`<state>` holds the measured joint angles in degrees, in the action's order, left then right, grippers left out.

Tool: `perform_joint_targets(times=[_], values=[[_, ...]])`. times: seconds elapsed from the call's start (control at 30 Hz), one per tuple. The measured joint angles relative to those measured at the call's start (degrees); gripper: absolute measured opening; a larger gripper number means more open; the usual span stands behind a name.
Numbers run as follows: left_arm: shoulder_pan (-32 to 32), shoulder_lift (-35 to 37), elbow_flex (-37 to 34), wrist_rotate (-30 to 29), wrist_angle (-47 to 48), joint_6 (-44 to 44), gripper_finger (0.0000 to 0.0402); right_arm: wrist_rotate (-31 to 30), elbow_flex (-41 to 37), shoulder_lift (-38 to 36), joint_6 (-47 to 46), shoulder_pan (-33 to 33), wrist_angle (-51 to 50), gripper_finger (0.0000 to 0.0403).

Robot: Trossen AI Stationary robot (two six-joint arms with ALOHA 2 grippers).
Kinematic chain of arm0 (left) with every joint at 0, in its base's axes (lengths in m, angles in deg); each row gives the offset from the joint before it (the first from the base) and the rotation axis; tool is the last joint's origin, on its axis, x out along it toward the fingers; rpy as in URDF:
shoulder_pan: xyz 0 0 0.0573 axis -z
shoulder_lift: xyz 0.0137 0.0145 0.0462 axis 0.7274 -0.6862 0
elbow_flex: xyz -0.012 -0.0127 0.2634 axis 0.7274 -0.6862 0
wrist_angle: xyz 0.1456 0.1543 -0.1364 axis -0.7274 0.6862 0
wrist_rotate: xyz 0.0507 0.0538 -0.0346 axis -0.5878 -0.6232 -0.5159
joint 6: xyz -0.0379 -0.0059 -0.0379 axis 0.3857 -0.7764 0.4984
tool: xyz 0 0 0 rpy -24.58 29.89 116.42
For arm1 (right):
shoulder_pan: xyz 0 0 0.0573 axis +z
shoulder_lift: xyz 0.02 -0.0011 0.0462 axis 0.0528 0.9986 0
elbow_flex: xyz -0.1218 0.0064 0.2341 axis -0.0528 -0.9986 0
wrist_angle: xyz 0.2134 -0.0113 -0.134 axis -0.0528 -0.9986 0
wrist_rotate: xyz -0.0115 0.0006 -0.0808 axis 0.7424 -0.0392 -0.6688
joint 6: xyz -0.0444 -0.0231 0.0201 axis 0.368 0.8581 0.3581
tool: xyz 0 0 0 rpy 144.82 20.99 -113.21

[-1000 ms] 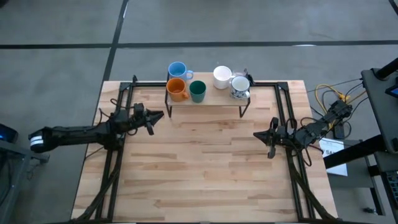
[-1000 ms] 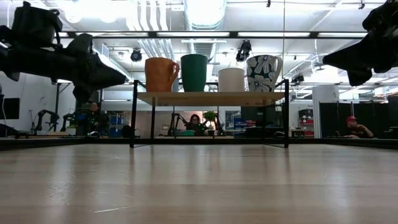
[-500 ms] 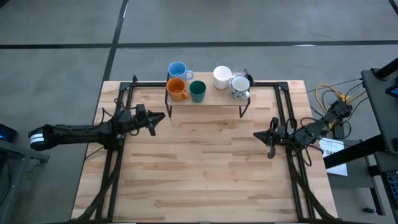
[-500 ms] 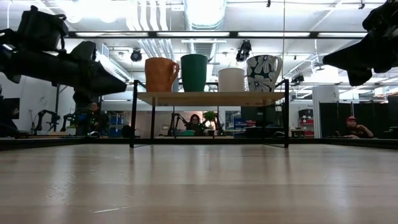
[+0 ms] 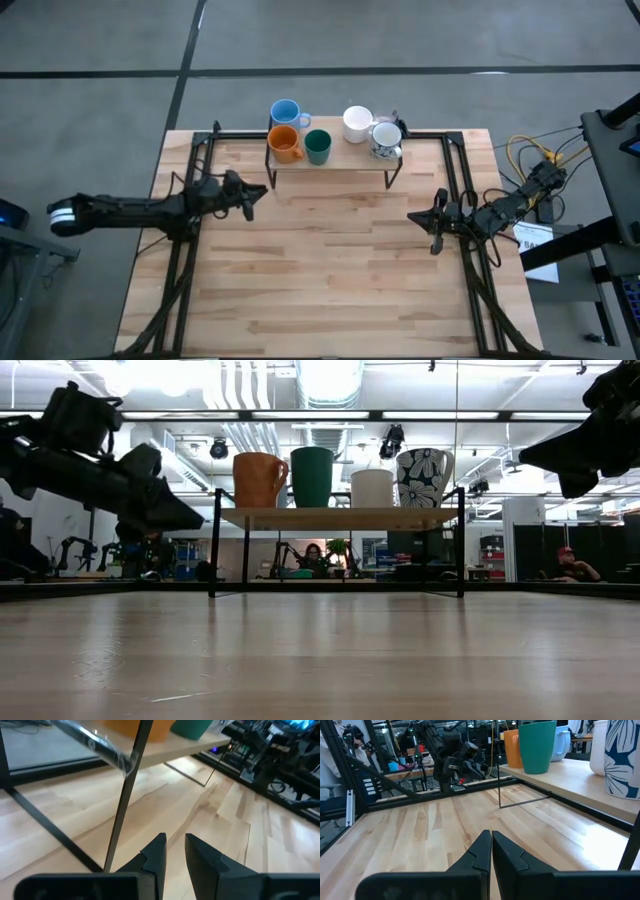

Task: Stack small to large cups/mugs on shelf
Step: Return to Home Position

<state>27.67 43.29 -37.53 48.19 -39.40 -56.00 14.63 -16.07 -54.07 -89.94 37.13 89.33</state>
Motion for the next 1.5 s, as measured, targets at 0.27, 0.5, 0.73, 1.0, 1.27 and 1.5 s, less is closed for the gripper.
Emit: perform_joint_targets(times=[0.27, 0.5, 0.73, 1.0, 1.27, 1.5], values=[[0.0, -4.07, 0.04, 0.0, 0.0, 0.0, 0.0057, 0.0, 0.0, 0.0, -0.01, 0.0, 0.0, 0.0009], [0.0, -7.63, 0.04, 0.0, 0.0, 0.0, 0.0057, 0.01, 0.0, 0.0, 0.01, 0.0, 0.01, 0.0009], [0.0, -11.19, 0.04, 0.0, 0.0, 0.0, 0.0057, 0.0, 0.0, 0.0, 0.0, 0.0, 0.0, 0.0009], [0.0, -14.85, 0.07, 0.0, 0.0, 0.0, 0.0057, 0.0, 0.0, 0.0, 0.01, 0.0, 0.0, 0.0009], [0.0, -18.06, 0.07, 0.0, 0.0, 0.0, 0.0057, 0.0, 0.0, 0.0, 0.01, 0.0, 0.02, 0.0009], [0.0, -20.89, 0.07, 0.0, 0.0, 0.0, 0.0057, 0.0, 0.0, 0.0, 0.01, 0.0, 0.02, 0.0009]])
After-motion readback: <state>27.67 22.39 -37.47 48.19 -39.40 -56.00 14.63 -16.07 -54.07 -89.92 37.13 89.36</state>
